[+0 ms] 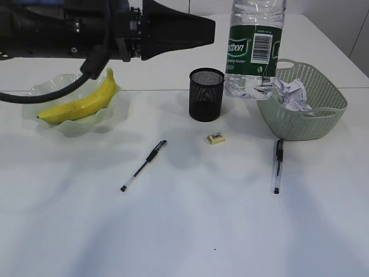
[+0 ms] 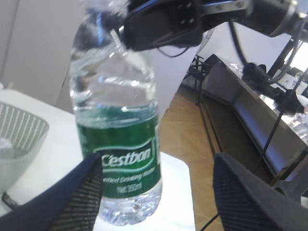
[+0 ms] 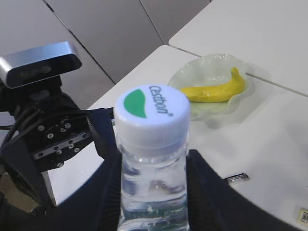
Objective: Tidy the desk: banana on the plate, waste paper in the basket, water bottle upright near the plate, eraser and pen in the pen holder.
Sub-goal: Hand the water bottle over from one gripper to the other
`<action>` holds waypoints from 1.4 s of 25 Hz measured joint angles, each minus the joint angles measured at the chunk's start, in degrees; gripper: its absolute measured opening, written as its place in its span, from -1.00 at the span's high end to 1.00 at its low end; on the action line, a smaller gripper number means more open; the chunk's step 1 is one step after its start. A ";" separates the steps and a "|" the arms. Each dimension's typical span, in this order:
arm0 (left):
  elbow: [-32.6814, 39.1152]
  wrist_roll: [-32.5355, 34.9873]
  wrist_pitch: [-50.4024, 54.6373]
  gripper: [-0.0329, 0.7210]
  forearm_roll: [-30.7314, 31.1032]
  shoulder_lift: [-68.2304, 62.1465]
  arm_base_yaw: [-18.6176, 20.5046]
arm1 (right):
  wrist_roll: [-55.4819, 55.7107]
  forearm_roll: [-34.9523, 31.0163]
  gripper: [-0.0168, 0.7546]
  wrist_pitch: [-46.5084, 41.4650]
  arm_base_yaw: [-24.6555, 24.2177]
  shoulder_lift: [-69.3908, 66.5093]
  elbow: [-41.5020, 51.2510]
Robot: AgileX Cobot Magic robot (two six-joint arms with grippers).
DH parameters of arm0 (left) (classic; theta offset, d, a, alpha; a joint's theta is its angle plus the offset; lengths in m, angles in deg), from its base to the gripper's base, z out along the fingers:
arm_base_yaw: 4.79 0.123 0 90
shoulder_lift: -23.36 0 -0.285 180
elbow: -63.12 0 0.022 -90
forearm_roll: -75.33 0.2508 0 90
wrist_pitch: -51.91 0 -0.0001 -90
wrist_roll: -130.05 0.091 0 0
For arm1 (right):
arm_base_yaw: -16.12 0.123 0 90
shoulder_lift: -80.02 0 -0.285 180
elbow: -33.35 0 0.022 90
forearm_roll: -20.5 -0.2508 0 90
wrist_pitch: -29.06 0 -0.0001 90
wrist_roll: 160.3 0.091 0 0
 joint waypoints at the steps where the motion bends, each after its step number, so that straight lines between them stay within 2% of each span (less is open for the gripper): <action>1: 0.00 -0.36 0.00 -0.48 0.00 -0.48 0.00 | -0.24 0.00 0.27 0.00 0.00 0.00 0.00; 6: 0.00 -0.94 -0.12 -0.48 -0.38 -1.42 0.11 | -1.50 0.00 0.27 0.00 0.43 0.00 0.00; 13: 0.00 -1.08 -0.21 -0.48 -0.38 -1.55 0.11 | -3.86 0.00 0.27 0.09 6.64 0.00 0.00; 25: 0.00 -1.08 3.11 -0.49 -0.30 -1.55 0.22 | -4.33 -1.22 0.27 0.21 9.59 0.00 0.00; 31: 0.00 -1.08 3.70 -0.67 -0.40 -1.55 0.18 | -4.46 -1.56 0.27 0.51 11.02 0.07 0.00; 35: 0.00 -1.08 3.79 -0.70 -0.40 -1.55 0.07 | -4.55 -1.80 0.27 0.51 11.13 0.07 0.00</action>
